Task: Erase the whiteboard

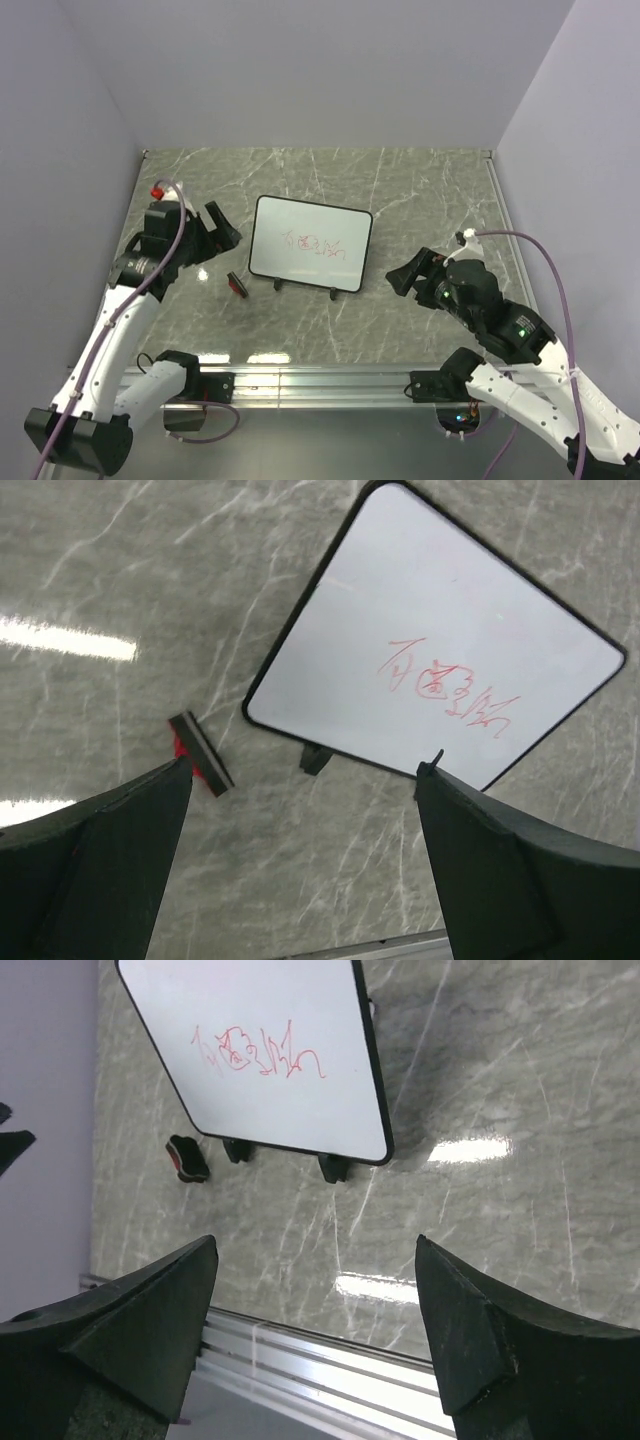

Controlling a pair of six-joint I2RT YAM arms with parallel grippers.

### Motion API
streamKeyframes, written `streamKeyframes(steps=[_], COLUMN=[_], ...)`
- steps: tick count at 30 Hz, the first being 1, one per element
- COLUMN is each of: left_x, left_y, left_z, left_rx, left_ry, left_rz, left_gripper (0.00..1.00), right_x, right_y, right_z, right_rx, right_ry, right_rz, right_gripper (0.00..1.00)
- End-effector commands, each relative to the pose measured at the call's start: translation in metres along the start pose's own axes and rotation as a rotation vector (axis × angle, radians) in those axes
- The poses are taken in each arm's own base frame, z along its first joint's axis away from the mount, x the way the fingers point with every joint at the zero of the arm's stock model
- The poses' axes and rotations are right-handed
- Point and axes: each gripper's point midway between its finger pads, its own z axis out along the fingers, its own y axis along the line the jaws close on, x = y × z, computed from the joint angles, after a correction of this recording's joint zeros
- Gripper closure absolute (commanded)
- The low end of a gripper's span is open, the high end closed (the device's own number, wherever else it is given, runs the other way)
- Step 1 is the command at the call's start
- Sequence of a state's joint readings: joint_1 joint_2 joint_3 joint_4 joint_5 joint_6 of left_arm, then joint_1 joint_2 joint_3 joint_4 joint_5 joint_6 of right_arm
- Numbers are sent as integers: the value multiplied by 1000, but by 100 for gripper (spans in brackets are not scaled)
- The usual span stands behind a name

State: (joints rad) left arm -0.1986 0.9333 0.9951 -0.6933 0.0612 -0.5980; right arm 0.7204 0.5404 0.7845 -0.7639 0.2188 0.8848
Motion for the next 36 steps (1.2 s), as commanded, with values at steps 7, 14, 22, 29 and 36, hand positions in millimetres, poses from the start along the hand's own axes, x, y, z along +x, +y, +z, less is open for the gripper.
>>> streamKeyframes(steps=[7,14,22,29,36], left_x=[55,76,95,112,113], left_y=[60,77,81,75,78], left_z=[18,38,59,77,93], left_rx=[-295,-385,-386,-403,-440], left_ry=[119,177,214,261,288], left_rz=[-181,-251,-300,-301,-264], left_gripper=[1,0,2,13,19], right_x=[-14,-11,0,-5,-8], right_y=[69,66,49,47,49], right_z=[-4,-9,-15,-10,-10], right_rx=[-274,-272,-225,-187,-186], right_ry=[21,41,80,83,84], right_rz=[-87,-116,-147,-194,-224], right_gripper=[13,14,14,14,14])
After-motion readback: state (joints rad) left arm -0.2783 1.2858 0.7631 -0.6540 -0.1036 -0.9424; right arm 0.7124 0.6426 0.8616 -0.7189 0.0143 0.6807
